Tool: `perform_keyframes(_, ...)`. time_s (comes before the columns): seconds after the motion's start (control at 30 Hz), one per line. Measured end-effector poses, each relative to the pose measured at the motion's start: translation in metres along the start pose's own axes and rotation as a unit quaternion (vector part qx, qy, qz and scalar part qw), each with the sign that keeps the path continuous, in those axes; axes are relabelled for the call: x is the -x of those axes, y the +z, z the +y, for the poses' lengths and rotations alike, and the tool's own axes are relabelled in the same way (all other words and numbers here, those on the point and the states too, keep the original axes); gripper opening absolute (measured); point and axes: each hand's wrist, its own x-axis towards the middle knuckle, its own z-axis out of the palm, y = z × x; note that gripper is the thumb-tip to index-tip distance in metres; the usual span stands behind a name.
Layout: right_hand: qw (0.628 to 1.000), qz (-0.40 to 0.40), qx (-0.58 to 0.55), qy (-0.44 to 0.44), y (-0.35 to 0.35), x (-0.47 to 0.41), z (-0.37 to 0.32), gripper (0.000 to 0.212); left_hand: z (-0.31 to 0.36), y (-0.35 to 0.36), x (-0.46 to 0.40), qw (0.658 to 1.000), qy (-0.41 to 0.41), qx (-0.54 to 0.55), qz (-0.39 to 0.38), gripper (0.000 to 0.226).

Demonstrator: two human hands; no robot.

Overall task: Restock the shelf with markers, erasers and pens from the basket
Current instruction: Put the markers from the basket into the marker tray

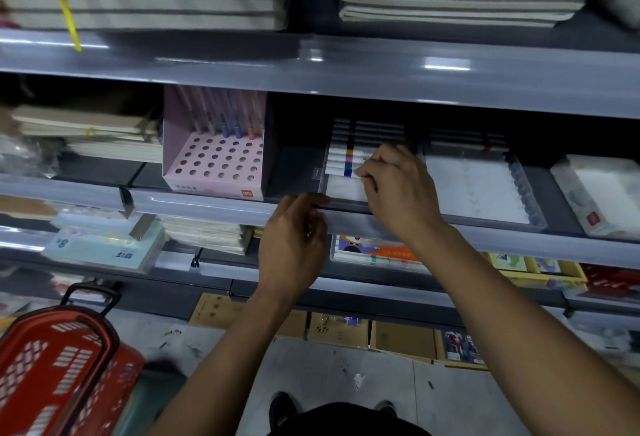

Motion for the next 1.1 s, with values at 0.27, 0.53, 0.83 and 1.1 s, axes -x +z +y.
perform_keyframes(0.27,0.999,-0.033,0.021,0.009,0.002,0.001,-0.001,0.030,0.003,0.003,0.001,1.000,-0.002,-0.007,0.008,0.027)
perform_keyframes(0.53,0.999,0.022,-0.042,0.021,0.006,0.027,-0.006,0.033,0.005,0.004,0.005,1.000,-0.008,-0.015,0.013,0.029)
perform_keyframes(0.83,0.985,0.065,-0.159,0.003,0.002,0.080,-0.023,0.024,0.014,-0.005,0.045,0.996,-0.049,-0.072,0.022,0.034)
perform_keyframes(1.1,0.953,-0.180,-0.242,-0.029,0.042,0.118,-0.054,0.019,-0.019,-0.051,0.123,0.963,-0.190,-0.186,0.033,0.026)
